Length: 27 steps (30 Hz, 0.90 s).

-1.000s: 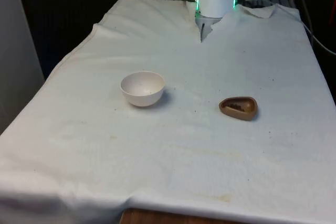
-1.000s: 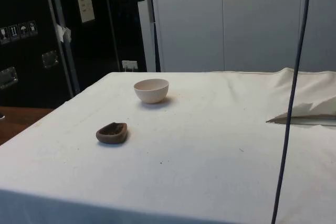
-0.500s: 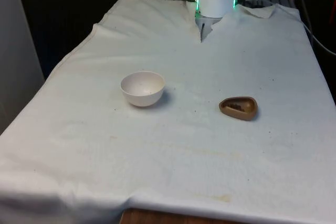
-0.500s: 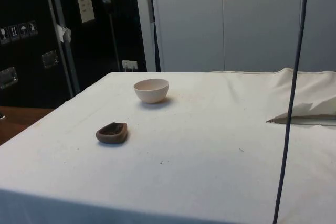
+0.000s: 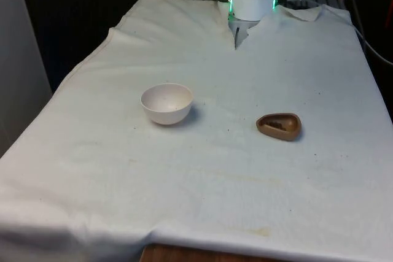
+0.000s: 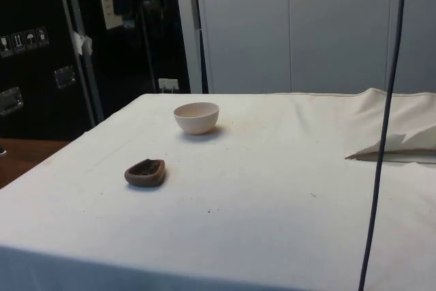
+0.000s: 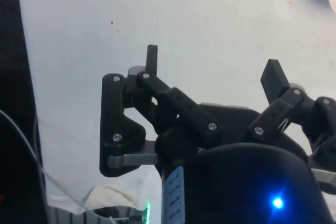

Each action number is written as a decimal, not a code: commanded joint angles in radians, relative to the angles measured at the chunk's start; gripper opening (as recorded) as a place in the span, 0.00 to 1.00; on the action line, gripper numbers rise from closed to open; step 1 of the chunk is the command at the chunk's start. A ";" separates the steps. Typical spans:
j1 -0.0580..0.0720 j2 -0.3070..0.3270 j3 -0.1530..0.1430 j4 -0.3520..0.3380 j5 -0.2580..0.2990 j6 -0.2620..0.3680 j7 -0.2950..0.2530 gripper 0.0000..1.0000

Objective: Pour the coffee beans from the cup into the bowl.

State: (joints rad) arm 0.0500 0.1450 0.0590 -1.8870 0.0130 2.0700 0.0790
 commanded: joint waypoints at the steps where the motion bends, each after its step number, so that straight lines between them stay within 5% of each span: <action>1: 0.007 0.011 0.005 -0.001 -0.013 0.018 0.019 1.00; 5: 0.001 0.030 0.030 -0.001 -0.019 0.035 0.033 1.00; 19: 0.012 0.143 0.099 0.025 -0.113 0.120 0.153 1.00; 27: 0.015 0.192 0.107 0.038 -0.157 0.157 0.184 1.00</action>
State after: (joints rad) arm 0.0590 0.3320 0.1710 -1.8500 -0.1310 2.2200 0.2500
